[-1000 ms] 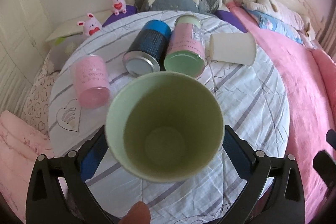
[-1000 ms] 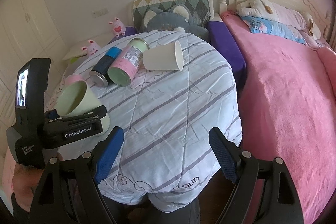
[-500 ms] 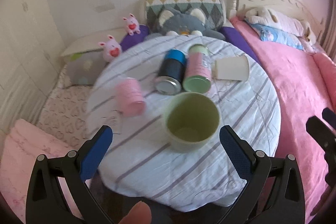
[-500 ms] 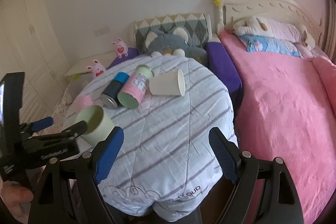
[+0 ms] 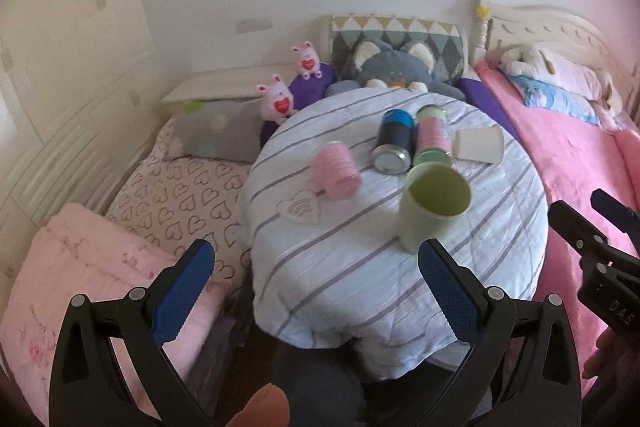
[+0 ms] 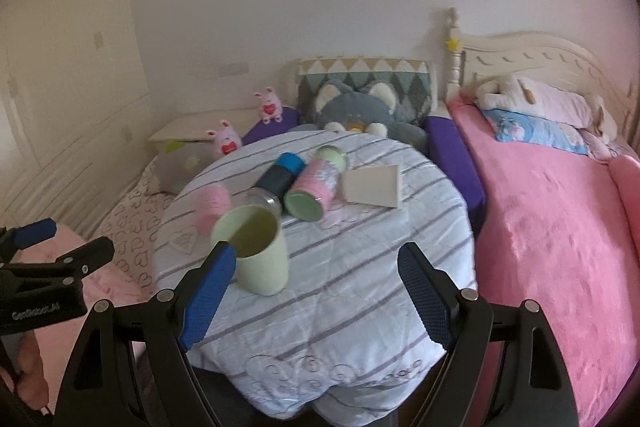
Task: Flip cup upright
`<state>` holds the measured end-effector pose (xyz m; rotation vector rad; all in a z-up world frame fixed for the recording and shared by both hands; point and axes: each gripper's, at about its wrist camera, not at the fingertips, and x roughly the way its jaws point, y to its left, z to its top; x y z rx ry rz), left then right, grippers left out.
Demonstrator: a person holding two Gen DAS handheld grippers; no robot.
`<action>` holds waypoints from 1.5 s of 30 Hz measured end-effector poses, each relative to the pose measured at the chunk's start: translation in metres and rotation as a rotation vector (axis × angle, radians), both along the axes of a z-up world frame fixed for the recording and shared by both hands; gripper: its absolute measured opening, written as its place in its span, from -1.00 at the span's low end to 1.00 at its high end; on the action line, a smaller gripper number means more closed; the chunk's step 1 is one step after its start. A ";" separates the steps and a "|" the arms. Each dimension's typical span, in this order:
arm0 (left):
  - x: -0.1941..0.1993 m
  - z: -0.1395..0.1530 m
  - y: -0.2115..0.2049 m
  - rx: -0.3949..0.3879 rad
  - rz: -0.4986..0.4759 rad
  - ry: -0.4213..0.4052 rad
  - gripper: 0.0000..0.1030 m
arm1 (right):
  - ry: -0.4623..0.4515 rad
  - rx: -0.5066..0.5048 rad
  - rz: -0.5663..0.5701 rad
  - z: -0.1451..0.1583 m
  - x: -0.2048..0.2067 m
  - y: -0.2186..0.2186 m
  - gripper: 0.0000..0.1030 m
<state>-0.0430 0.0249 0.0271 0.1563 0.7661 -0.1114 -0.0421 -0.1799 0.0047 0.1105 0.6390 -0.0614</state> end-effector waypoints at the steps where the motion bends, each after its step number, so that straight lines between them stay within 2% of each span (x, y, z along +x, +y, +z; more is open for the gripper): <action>1: -0.002 -0.003 0.002 0.006 0.008 0.004 1.00 | 0.005 0.000 0.012 -0.002 0.001 0.004 0.64; 9: -0.008 -0.012 0.011 -0.014 0.035 0.031 1.00 | 0.019 -0.013 0.057 -0.003 0.000 0.022 0.64; 45: -0.009 -0.016 -0.004 -0.014 0.010 0.052 1.00 | 0.044 0.019 0.022 -0.009 -0.002 0.007 0.64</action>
